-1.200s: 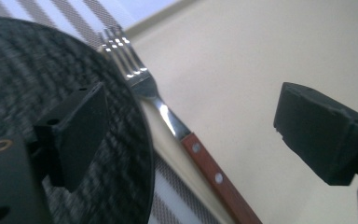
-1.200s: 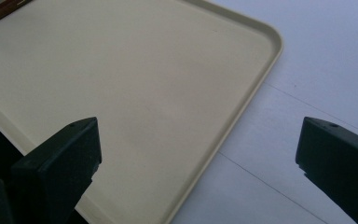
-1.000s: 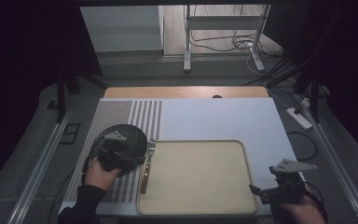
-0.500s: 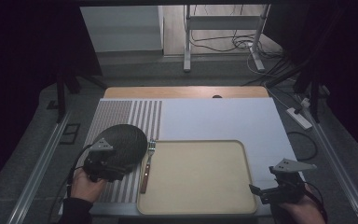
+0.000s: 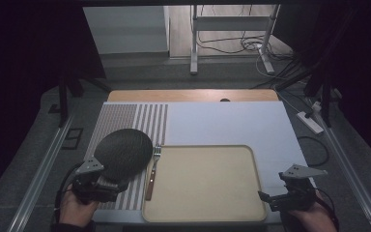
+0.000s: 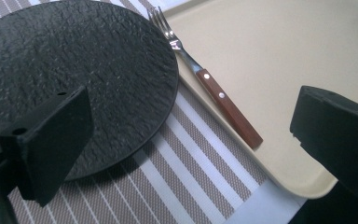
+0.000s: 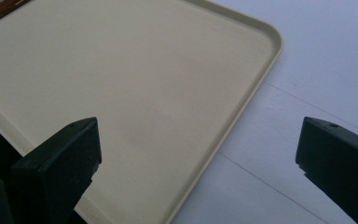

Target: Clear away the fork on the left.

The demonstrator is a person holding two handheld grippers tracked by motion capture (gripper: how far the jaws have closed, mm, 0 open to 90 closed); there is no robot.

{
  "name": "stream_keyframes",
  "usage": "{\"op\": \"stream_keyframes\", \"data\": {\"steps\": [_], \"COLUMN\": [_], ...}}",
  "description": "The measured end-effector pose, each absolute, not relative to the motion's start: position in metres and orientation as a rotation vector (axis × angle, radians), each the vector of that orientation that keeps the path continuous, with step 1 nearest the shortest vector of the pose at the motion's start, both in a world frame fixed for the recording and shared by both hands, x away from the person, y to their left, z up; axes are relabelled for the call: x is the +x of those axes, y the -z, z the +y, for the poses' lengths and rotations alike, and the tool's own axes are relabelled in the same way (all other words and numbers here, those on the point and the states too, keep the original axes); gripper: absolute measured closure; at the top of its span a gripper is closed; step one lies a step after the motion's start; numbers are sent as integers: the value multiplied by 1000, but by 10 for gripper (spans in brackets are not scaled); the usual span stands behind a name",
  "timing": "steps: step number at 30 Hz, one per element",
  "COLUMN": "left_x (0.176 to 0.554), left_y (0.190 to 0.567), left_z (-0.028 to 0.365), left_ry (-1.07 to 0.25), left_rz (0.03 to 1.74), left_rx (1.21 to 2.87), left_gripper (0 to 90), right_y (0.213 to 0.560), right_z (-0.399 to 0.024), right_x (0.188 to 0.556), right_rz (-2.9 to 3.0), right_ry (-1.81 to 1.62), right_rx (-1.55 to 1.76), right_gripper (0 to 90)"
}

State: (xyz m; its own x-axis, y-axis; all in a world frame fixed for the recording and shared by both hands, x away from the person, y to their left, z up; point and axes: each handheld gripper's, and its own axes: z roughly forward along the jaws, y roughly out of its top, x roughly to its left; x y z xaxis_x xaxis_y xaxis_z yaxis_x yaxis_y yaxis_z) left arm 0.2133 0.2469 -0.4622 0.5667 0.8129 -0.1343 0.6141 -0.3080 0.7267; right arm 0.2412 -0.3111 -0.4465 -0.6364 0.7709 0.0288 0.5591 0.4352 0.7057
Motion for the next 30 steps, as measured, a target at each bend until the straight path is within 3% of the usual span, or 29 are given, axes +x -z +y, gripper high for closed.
{"op": "stream_keyframes", "data": {"steps": [18,30], "left_x": [175,173], "left_y": [467,472], "left_z": [268,272], "left_ry": [-401,-377], "left_rz": [1188,1230], "left_rx": [1967,1960], "left_gripper": [0,0], "right_y": [447,447], "right_z": [-310,-309], "right_x": [241,242], "right_rz": [2392,2396], "right_ry": [-994,-983], "right_rx": [1151,1147], "right_gripper": [6,6]}}
